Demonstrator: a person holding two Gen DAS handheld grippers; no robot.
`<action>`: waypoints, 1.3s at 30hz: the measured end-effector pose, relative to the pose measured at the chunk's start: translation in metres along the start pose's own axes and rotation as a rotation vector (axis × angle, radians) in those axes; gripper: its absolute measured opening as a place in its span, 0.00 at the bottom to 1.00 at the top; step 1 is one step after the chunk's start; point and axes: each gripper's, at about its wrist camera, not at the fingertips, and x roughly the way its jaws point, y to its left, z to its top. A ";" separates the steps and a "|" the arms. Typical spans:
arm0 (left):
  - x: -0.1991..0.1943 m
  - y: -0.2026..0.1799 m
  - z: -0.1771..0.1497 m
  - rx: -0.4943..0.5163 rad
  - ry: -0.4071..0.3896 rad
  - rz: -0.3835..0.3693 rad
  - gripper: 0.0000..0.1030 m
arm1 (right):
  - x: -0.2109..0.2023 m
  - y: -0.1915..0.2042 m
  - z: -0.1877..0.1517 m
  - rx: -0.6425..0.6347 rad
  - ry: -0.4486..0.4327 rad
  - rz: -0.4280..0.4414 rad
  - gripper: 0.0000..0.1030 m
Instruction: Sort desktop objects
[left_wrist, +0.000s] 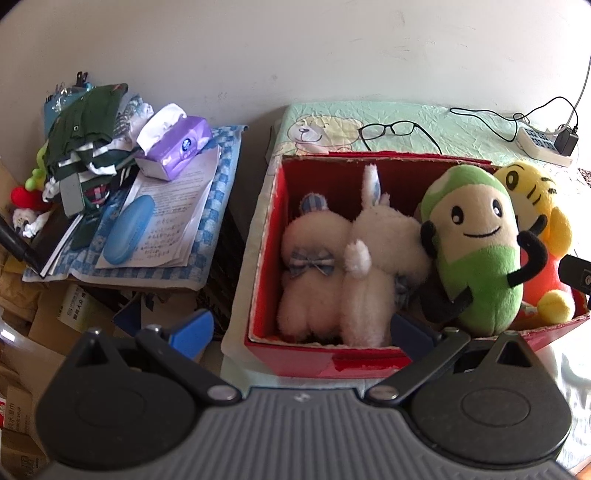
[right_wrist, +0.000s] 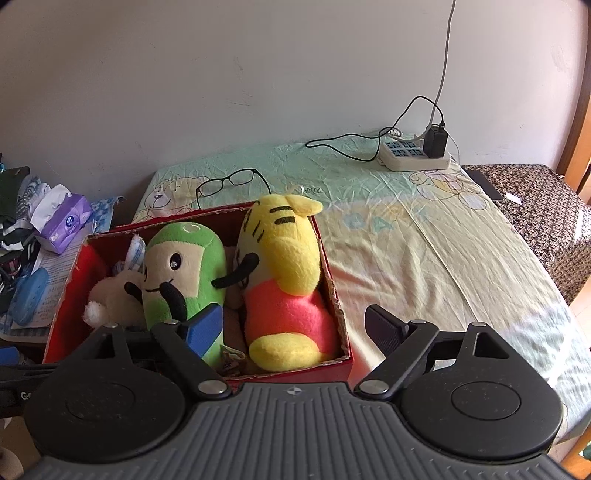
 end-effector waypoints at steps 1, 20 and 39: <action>0.000 0.001 0.001 -0.003 0.002 -0.004 0.99 | 0.000 0.001 0.001 -0.004 -0.003 -0.005 0.84; 0.006 0.008 0.002 -0.040 0.027 -0.029 0.99 | 0.008 0.017 0.011 -0.054 0.031 -0.034 0.85; -0.006 -0.004 -0.012 -0.039 0.038 -0.012 0.99 | 0.007 0.014 0.000 -0.102 0.075 0.005 0.85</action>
